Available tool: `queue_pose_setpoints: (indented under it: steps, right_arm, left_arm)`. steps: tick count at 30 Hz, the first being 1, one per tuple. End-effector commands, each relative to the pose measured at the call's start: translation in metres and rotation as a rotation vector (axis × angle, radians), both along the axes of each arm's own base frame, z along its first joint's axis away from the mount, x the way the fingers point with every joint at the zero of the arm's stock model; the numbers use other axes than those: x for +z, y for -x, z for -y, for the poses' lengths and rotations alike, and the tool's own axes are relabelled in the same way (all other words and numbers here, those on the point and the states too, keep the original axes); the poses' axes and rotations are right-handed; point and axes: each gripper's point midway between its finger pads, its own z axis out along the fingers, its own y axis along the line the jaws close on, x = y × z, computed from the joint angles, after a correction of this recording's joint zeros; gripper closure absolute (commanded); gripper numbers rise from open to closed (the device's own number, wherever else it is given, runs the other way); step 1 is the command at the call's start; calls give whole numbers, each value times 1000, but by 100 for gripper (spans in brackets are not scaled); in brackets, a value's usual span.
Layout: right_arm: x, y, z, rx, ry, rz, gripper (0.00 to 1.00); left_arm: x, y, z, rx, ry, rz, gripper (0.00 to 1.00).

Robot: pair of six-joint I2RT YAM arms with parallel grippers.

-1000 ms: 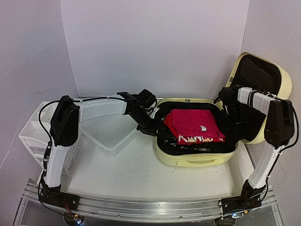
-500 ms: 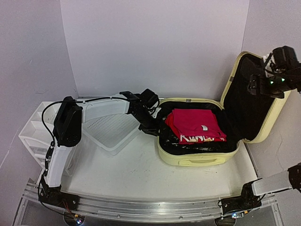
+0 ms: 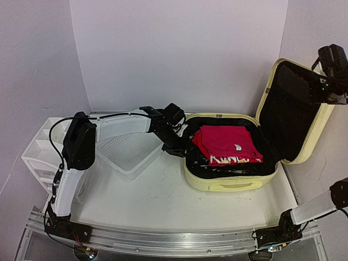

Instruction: Open, take out, and arrange the luggage

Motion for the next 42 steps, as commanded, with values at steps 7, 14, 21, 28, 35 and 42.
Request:
queue_pose_setpoints:
  steps: [7, 14, 21, 28, 35, 42]
  right_arm:
    - [49, -25, 37, -233, 281, 152, 57]
    - [51, -17, 26, -128, 212, 239, 100]
    - [51, 7, 22, -81, 163, 340, 100]
    - [24, 24, 25, -96, 133, 343, 100]
    - [11, 22, 26, -98, 164, 285, 62]
    - [30, 38, 25, -64, 156, 301, 33]
  left_arm:
    - [-8, 29, 53, -158, 130, 77, 77]
    - [-6, 30, 66, -168, 155, 70, 76]
    - [-9, 32, 80, -172, 177, 47, 76]
    - [-7, 35, 85, -179, 183, 51, 73]
    - [17, 40, 72, -228, 188, 131, 51]
    - [93, 42, 47, -275, 267, 272, 38]
